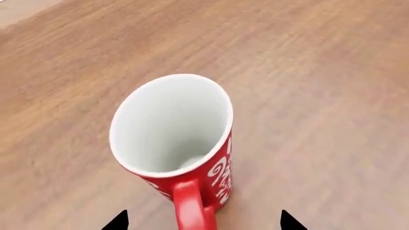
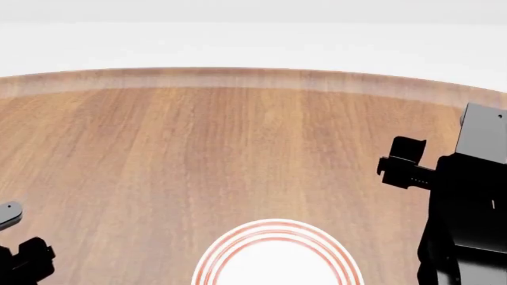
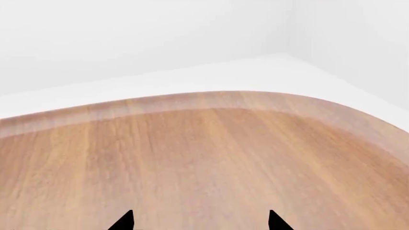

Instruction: Pick up the red mug and put it on the plate

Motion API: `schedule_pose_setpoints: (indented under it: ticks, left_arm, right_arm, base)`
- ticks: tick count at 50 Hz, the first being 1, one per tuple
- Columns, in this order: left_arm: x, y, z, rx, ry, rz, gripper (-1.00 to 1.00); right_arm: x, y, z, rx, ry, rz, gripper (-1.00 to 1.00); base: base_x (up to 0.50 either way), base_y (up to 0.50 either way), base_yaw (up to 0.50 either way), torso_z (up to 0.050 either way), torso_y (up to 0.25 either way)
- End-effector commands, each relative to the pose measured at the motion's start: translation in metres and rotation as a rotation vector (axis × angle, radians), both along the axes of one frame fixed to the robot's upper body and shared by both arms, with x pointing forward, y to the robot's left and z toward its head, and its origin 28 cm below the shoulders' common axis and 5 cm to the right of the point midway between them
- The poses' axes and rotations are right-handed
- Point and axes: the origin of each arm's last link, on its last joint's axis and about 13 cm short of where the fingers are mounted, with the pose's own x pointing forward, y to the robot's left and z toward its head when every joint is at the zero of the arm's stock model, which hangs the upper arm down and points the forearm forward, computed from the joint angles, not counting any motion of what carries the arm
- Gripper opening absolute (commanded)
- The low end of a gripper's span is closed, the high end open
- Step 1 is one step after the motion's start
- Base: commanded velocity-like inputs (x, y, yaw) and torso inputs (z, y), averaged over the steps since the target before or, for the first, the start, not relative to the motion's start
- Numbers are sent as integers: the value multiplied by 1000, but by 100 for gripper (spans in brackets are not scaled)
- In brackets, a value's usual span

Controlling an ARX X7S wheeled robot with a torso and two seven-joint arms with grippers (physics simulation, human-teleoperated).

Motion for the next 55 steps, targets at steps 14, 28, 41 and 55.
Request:
schedule_pose_setpoints:
  ticks: [14,28,41,55]
  left_arm:
    - [-2,1,-5,6,18,20,-100]
    - [-4,2,-7,3,22,18,-100]
    - [-19,-13,31,-7,-83,-515,-100]
    - [-43,-31,69,-3,-128,-830,-100]
  right_arm:
    - [2,0,-6,3,10,1,100]
    - [3,1,-7,6,12,5,100]
    - [4,1,-12,8,18,6,100]
    - [6,3,-12,7,22,12,100]
  base:
    - [0,0,0,0,0]
    - [0,0,0,0,0]
    - [0,0,0,0,0]
    - [0,0,0,0,0]
